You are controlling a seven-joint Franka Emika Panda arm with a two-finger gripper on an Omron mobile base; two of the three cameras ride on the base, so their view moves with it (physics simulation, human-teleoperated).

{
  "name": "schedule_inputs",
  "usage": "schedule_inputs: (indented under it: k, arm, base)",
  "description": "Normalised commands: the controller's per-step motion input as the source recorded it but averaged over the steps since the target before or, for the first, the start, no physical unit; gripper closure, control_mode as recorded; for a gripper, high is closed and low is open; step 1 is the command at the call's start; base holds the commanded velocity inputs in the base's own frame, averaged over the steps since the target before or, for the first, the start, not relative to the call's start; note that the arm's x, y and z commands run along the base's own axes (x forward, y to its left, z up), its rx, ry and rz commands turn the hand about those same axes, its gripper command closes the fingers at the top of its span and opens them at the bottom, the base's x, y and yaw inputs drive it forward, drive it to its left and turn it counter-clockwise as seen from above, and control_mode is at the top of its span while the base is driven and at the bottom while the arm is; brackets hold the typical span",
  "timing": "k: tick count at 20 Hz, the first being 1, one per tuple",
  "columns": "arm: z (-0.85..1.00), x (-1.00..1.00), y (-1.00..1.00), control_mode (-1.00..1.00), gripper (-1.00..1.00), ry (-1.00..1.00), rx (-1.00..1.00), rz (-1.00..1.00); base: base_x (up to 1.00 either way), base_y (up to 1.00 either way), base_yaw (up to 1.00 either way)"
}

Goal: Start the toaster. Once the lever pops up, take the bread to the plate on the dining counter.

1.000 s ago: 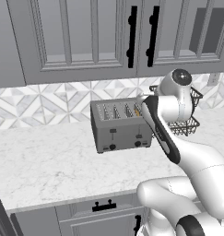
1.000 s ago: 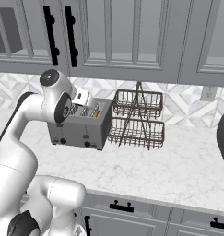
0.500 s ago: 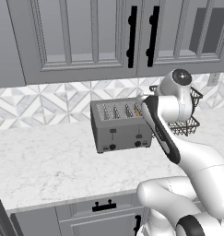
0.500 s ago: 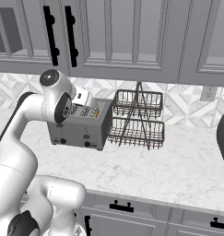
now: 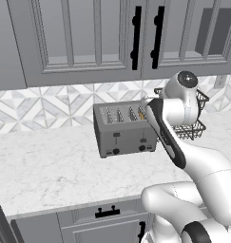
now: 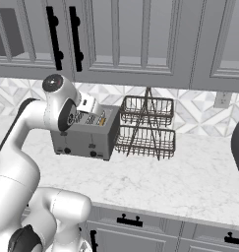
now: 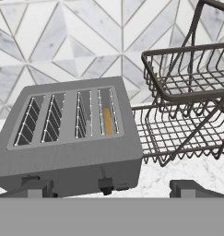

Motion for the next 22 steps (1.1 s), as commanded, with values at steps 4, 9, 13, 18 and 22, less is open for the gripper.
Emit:
schedule_inputs:
  k: [4,9,13,18,22]
  arm:
    - [0.00,0.00,0.00,-1.00,-1.00,0.00,0.00,0.00]
    - [0.00,0.00,0.00,-1.00,-1.00,0.00,0.00,0.00]
    - [0.00,0.00,0.00,-1.00,-1.00,0.00,0.00,0.00]
    - [0.00,0.00,0.00,-1.00,-1.00,0.00,0.00,0.00]
    - [0.00,0.00,0.00,-1.00,-1.00,0.00,0.00,0.00]
  base:
    - [0.00,0.00,0.00]
    - [0.00,0.00,0.00]
    - [0.00,0.00,0.00]
    - [0.00,0.00,0.00]
    - [0.00,0.00,0.00]
